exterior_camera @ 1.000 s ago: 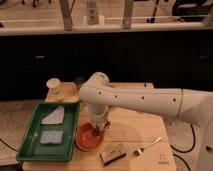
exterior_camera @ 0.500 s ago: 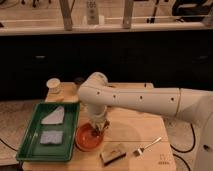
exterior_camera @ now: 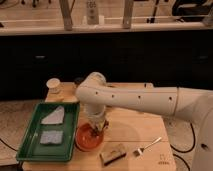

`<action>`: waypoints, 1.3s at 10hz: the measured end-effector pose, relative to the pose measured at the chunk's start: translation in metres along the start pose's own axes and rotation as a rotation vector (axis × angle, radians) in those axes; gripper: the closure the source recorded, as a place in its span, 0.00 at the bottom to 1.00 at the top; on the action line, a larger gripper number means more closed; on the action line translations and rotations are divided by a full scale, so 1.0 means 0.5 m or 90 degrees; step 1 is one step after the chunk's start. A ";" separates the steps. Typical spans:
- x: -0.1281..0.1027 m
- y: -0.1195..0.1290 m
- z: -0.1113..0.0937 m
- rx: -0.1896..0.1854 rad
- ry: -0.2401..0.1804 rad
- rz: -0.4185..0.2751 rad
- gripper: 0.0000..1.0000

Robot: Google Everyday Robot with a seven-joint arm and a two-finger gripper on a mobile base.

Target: Place grapes in red bowl

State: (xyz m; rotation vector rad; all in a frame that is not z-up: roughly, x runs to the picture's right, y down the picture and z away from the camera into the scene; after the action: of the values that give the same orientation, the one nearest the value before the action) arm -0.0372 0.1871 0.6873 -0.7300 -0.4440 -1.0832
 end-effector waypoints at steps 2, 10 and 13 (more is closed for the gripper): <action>-0.001 -0.001 0.000 -0.003 0.000 -0.003 0.96; -0.005 -0.006 0.000 -0.011 -0.001 -0.014 0.96; -0.006 -0.007 -0.001 -0.014 -0.001 -0.016 0.96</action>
State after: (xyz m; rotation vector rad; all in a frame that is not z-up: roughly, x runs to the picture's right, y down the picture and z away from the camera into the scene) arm -0.0416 0.1877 0.6861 -0.7458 -0.4447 -1.1131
